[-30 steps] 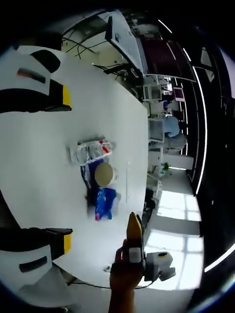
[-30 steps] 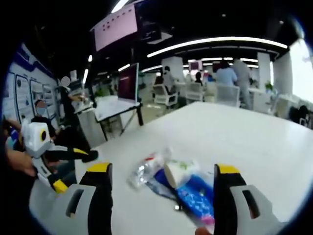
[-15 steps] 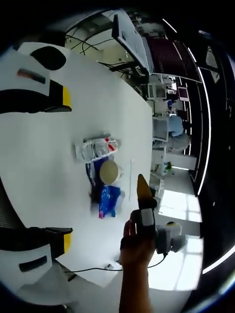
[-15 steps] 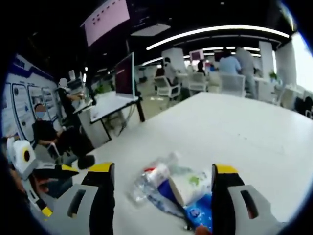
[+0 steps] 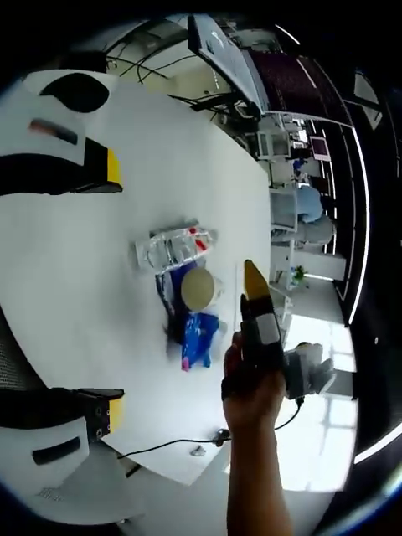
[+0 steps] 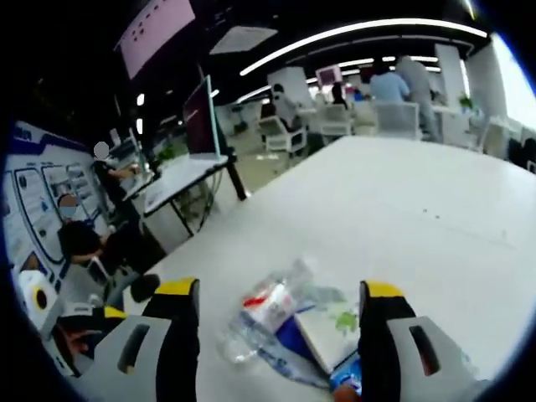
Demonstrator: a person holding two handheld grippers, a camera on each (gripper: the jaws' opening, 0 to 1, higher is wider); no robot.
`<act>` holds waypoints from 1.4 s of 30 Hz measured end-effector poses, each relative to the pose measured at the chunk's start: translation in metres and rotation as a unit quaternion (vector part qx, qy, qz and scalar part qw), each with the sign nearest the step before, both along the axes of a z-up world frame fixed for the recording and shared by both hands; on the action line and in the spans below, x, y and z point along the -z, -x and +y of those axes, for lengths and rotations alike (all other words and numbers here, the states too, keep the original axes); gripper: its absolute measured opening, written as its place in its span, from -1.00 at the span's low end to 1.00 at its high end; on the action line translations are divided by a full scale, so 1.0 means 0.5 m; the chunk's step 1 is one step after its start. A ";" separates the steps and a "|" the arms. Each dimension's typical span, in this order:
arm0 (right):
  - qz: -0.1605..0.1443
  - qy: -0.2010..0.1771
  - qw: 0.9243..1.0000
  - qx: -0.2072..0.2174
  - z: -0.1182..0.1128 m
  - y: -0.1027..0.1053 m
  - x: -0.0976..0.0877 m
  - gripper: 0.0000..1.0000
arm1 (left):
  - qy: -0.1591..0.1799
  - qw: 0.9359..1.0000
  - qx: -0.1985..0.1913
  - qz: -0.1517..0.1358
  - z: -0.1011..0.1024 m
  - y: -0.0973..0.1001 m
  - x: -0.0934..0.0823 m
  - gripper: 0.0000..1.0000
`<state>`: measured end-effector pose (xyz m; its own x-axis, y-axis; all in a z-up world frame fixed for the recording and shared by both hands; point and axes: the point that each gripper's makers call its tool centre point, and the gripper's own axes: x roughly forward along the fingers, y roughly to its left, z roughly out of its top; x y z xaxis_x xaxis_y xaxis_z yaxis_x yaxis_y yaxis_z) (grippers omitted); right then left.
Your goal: Arrange the tabletop items into an orderly group along one side of the table until the central work area is clear of visible clutter.
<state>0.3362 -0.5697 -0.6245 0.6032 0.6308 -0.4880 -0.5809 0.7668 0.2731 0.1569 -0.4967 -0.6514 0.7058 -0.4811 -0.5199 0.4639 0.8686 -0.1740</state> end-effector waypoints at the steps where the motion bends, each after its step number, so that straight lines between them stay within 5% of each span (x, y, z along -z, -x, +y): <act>1: 0.003 0.000 1.000 -0.001 0.002 0.000 0.001 0.50 | 0.000 1.000 0.001 0.001 0.001 -0.002 0.002 0.94; 17: 0.084 -0.035 0.996 -0.002 0.046 -0.031 0.034 0.41 | 0.060 0.998 -0.028 0.020 -0.026 -0.098 0.015 0.85; 25: 0.127 -0.069 0.989 0.028 0.060 -0.086 0.051 0.38 | 0.091 0.994 -0.049 0.026 -0.032 -0.137 0.022 0.76; 38: 0.197 -0.075 0.976 0.063 0.080 -0.138 0.106 0.33 | 0.107 0.992 -0.063 0.025 -0.035 -0.186 0.040 0.49; 42: 0.236 -0.101 0.962 0.088 0.087 -0.144 0.120 0.30 | 0.108 0.992 -0.065 0.028 -0.040 -0.189 0.048 0.46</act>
<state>0.4080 -0.5263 -0.6843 0.4507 0.6497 -0.6122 -0.2204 0.7455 0.6290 0.2512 -0.5167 -0.6755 0.7421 -0.4923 -0.4549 0.3353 0.8603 -0.3840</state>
